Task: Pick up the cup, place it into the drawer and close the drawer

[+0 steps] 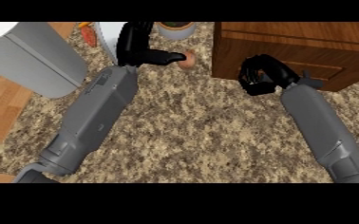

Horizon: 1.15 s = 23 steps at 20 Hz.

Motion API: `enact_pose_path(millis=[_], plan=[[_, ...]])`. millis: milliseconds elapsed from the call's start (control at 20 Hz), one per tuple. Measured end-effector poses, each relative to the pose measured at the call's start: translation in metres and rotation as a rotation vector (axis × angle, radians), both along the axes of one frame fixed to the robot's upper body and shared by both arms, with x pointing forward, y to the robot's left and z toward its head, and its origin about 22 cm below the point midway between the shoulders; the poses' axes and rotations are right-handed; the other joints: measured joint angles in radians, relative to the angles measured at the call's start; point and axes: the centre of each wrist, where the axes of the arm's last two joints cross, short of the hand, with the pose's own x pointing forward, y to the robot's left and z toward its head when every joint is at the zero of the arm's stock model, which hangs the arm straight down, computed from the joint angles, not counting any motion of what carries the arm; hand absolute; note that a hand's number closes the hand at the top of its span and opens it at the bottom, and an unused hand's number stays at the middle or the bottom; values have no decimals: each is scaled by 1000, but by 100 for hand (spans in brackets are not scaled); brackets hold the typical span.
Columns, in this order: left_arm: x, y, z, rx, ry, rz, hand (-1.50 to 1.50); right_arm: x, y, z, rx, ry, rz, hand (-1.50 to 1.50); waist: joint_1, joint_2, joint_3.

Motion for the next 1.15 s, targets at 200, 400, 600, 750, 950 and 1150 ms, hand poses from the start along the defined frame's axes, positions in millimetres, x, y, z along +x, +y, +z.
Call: enact_pose_path(millis=[200,400,600,750,950,1150], plan=[[-4,13,-7,3,2,-15,-150,4,-7,-1,67,27,-9,150,7,1,4],[-6,18,-8,4,2,-33,-150,4,-15,0,122,58,-6,150,18,0,5],[-8,24,-10,9,-2,-45,-150,4,-23,2,168,88,9,150,28,3,7],[-8,29,-10,8,-3,-56,-150,3,-27,5,196,108,16,150,32,6,8],[-10,31,-10,1,-3,-71,-150,2,-34,8,231,137,23,150,43,8,12],[-12,33,-14,-8,-2,-83,-150,0,-42,11,255,161,34,150,55,12,15]])
